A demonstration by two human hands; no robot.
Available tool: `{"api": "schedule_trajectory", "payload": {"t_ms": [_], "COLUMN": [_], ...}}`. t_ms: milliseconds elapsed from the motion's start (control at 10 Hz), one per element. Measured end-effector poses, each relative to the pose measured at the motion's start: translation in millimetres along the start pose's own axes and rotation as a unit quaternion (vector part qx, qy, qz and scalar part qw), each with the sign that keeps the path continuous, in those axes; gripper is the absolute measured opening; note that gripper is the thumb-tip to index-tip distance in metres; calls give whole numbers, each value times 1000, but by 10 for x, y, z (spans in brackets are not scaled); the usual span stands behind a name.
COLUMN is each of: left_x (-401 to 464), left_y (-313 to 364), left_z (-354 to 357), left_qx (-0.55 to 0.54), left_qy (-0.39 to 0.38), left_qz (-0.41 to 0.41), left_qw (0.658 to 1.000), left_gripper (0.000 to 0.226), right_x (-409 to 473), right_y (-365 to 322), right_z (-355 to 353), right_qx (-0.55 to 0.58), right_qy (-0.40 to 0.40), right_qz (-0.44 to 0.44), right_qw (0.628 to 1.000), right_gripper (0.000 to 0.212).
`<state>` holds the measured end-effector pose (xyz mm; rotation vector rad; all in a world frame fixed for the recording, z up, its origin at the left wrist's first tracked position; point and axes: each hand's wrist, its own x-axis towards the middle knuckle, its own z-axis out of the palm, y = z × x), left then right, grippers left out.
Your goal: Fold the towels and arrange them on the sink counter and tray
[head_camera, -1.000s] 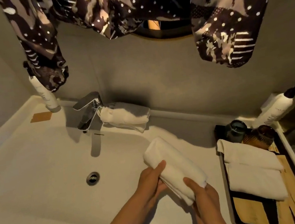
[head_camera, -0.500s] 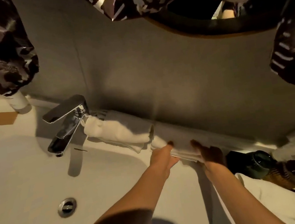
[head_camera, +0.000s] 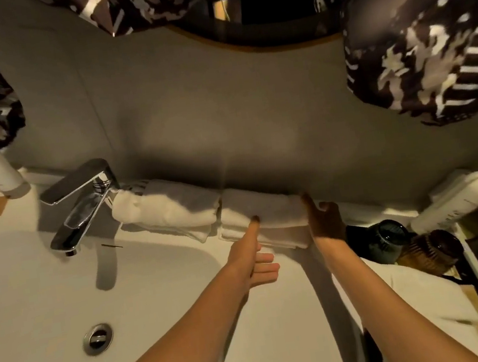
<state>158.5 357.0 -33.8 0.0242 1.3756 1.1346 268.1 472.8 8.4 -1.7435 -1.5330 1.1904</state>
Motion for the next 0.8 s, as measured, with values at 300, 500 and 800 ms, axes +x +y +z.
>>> {"api": "schedule_trajectory", "payload": {"t_ms": [300, 500, 800], "left_x": [-250, -321, -267], "left_y": [-86, -23, -32], "left_z": [14, 28, -251], "left_qx": [18, 63, 72], "left_qy": [51, 89, 17], "left_qz": [53, 85, 48], "left_qw": [997, 990, 996], "left_gripper": [44, 28, 9], "right_x": [-347, -374, -285], "right_y": [55, -1, 99], "right_z": [-145, 9, 284], "right_qx": [-27, -11, 50], "right_qy": [149, 27, -27], "right_qz": [-189, 64, 152], "right_qw": [970, 998, 987], "right_gripper": [40, 69, 107]}}
